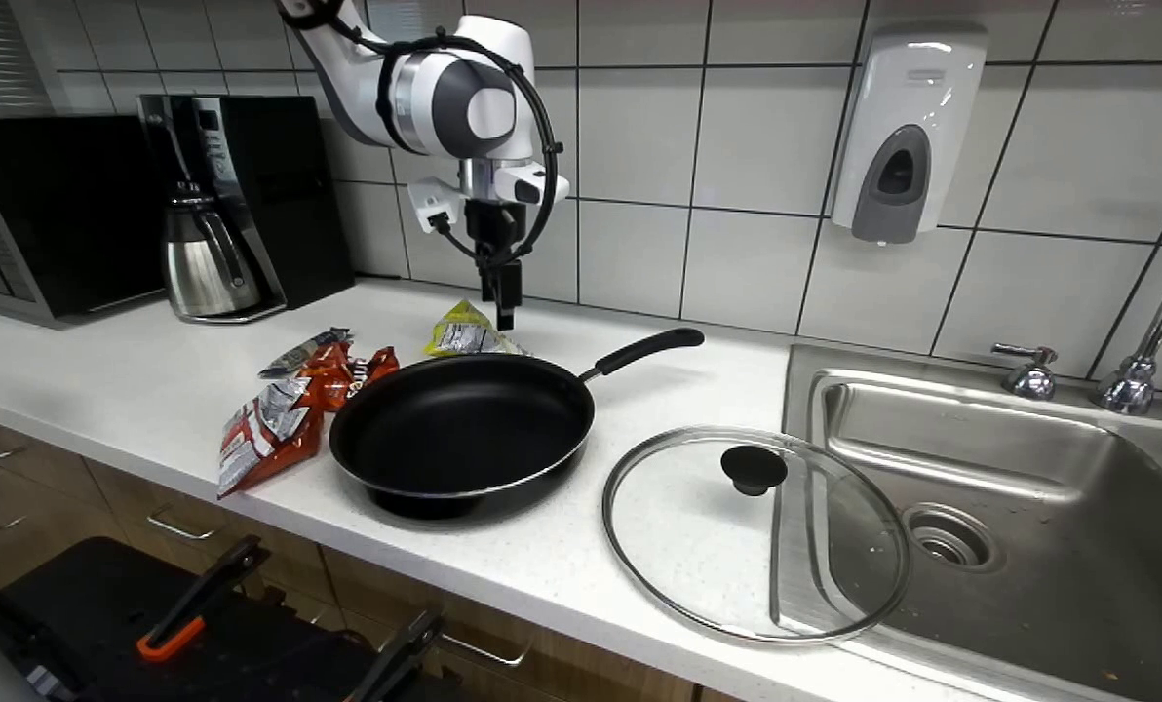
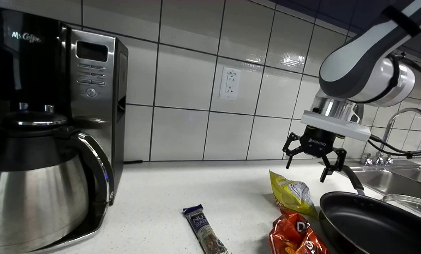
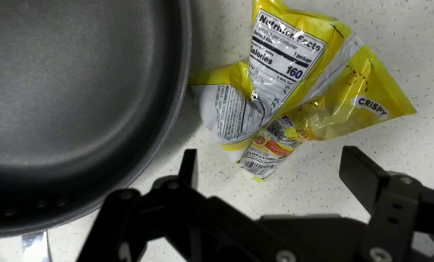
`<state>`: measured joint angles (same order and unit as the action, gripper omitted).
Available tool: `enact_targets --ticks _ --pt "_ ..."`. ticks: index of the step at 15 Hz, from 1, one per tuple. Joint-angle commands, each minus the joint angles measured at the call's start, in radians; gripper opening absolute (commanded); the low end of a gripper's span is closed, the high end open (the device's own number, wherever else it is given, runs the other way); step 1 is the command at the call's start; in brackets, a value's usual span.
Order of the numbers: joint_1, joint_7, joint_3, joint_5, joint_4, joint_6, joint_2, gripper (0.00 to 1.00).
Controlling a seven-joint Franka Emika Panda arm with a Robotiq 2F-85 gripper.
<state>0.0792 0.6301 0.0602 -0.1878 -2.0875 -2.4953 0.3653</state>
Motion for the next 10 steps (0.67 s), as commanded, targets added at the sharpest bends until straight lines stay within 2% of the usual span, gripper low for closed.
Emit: enact_targets --ticks 1,10 --pt "-0.01 -0.007 -0.022 -0.055 0.016 -0.025 0.022 1.0" --pt "-0.011 -0.002 -0.029 -0.122 0.016 -0.049 0.047 1.0"
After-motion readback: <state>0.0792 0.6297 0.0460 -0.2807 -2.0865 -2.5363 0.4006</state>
